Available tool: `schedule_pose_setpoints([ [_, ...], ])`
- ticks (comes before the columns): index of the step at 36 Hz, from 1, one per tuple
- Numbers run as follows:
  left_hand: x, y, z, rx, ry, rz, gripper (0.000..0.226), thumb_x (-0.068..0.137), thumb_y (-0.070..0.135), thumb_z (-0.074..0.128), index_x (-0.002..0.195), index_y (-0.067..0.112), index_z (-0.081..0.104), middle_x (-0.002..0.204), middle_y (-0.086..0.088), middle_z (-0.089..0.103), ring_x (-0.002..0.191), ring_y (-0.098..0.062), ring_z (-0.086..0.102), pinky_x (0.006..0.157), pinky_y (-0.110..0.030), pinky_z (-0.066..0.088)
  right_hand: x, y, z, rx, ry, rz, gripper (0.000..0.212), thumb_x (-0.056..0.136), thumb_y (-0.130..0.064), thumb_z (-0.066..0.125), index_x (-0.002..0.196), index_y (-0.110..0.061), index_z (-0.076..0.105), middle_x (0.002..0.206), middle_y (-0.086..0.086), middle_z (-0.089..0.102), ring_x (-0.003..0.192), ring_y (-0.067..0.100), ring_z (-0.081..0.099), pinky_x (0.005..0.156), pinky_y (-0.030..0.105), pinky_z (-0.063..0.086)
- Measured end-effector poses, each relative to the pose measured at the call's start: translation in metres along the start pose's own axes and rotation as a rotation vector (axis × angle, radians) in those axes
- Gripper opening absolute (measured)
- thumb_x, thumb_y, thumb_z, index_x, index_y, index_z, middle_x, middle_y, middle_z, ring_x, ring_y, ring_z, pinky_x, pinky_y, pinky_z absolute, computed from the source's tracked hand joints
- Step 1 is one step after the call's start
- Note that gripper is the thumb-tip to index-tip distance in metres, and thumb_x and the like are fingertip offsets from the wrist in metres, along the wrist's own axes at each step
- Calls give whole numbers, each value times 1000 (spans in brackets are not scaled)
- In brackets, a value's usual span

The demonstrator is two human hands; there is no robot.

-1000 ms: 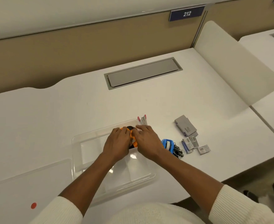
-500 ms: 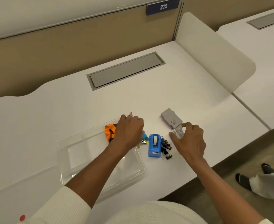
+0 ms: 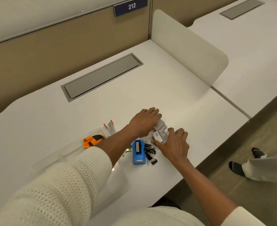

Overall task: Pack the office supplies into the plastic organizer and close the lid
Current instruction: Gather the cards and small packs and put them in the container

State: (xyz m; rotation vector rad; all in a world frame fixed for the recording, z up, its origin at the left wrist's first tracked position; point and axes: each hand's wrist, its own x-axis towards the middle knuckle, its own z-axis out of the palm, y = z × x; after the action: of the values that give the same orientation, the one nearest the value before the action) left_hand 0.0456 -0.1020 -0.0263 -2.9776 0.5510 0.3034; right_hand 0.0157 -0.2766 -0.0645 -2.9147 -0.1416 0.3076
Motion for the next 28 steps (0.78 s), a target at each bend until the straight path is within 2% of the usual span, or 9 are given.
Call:
schedule_pose_setpoints([
  [3,14,-5,5,44,-70,68,90,87,14,80,159,10,27,171,-13,20,161,-32,17,127,-45,28,3,-2,4,24,-11,-15,80,70,-78,69,126,-22,54,119,9,47,116,27,42,64,34,44],
  [5,21,-8,7,58,-109,106,87,89,18,78,159,12,28,170,-12,24,160,-31,19,128,-45,26,5,-2,6,46,-21,-31,72,72,-70,72,124,-22,54,118,8,46,115,26,42,62,33,44],
  [8,29,-10,13,59,-124,151,79,86,21,79,153,14,37,154,-11,45,145,-31,40,118,-44,37,7,0,9,68,-29,-38,67,70,-60,75,119,-20,52,115,7,46,112,26,42,59,32,39],
  [10,33,-12,16,62,-126,162,74,83,24,81,146,14,43,144,-10,51,132,-30,48,110,-44,43,10,0,9,73,-35,-37,68,68,-57,76,118,-19,50,114,7,46,111,26,43,59,33,39],
  [15,40,-18,18,79,-122,170,67,80,33,84,134,12,50,131,-10,53,121,-28,50,100,-41,45,16,1,11,55,-61,-72,65,71,-57,73,116,-17,49,112,4,52,106,23,46,61,32,40],
  [20,41,-28,21,-17,-122,131,68,84,52,78,132,11,51,130,-11,53,118,-29,51,92,-41,45,13,-1,17,-27,-21,-155,41,80,-45,61,109,-17,53,98,6,55,93,26,49,52,30,36],
  [22,39,-31,20,-58,-125,121,70,84,58,75,130,10,51,129,-12,54,116,-29,52,88,-40,46,11,-2,18,-66,-14,-168,37,82,-42,60,110,-17,54,99,8,54,94,27,48,50,30,35],
  [28,32,-36,26,-148,-122,60,71,80,55,80,127,9,52,122,-10,54,110,-25,51,80,-38,53,9,-8,12,-14,-37,-102,35,86,-42,61,114,-22,55,106,8,50,103,27,45,56,32,37],
])
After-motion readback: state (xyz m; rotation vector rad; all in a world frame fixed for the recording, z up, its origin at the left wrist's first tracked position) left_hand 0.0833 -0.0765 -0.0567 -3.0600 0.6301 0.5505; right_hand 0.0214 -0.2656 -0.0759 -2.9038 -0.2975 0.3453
